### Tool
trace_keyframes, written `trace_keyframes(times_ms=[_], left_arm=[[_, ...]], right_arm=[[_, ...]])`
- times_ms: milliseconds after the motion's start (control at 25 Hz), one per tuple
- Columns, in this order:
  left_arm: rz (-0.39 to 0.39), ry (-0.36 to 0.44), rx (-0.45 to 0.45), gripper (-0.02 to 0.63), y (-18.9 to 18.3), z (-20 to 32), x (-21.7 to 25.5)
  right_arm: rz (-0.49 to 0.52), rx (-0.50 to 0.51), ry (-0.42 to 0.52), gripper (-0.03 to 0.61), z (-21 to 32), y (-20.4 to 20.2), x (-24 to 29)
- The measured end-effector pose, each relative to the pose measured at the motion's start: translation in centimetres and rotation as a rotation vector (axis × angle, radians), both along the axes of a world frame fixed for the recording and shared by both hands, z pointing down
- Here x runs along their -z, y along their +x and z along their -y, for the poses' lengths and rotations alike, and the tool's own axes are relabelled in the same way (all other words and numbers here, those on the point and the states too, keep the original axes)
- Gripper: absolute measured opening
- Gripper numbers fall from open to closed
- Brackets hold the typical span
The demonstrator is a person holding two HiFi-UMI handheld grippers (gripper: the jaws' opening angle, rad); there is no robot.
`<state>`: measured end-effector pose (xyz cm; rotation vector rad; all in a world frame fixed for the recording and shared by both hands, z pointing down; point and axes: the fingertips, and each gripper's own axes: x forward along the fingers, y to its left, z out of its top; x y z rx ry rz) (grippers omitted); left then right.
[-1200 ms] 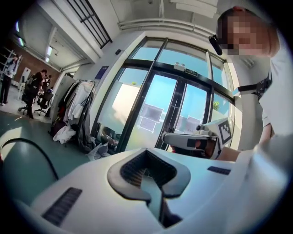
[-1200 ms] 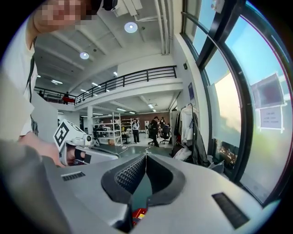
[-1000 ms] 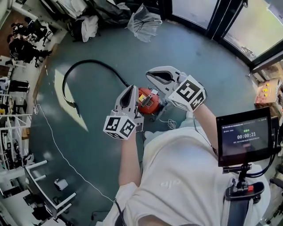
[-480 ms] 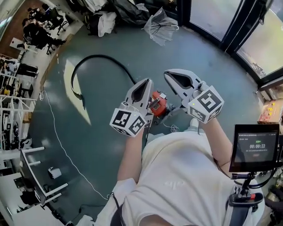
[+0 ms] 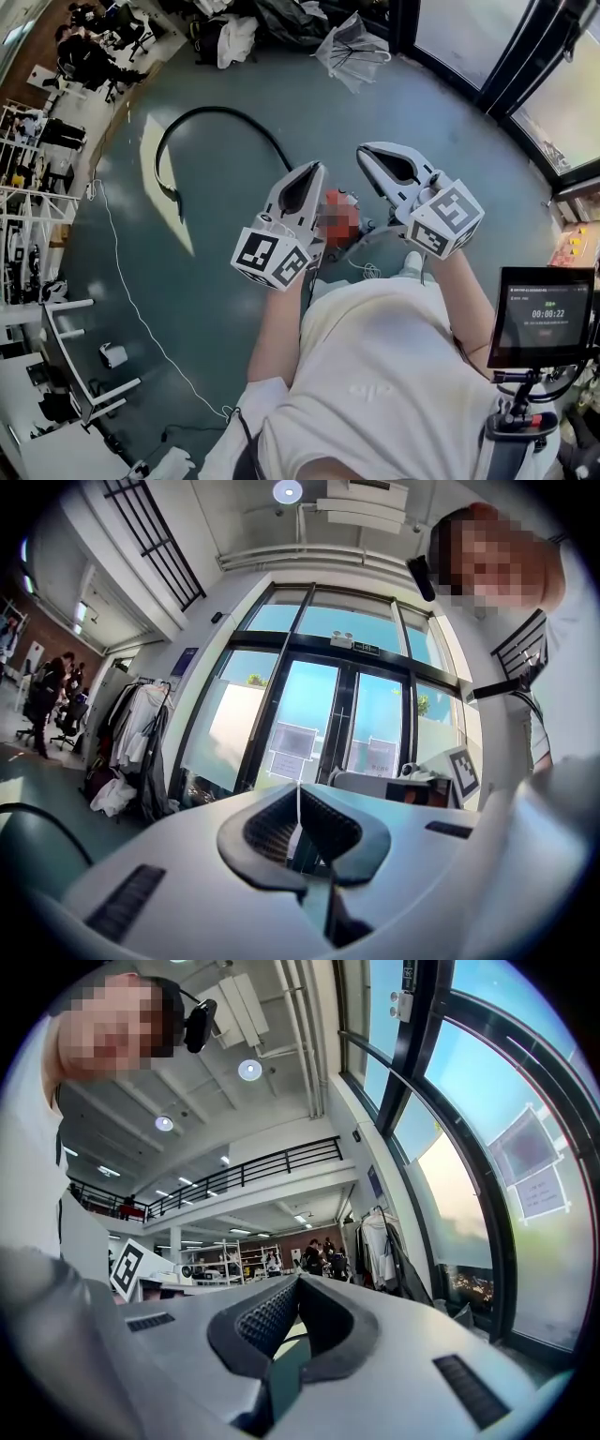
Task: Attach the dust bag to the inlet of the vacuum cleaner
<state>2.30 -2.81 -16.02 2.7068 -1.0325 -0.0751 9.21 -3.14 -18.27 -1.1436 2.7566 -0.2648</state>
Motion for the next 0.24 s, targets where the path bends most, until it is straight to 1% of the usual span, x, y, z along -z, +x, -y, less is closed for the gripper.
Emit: trace_keyframes(times_ms=[240], left_arm=[[0.004,0.000,0.014,0.005,0.8,-0.1,-0.4]], right_arm=[[0.003,0.004,-0.007,0.008,-0.2,1.1,-0.7]])
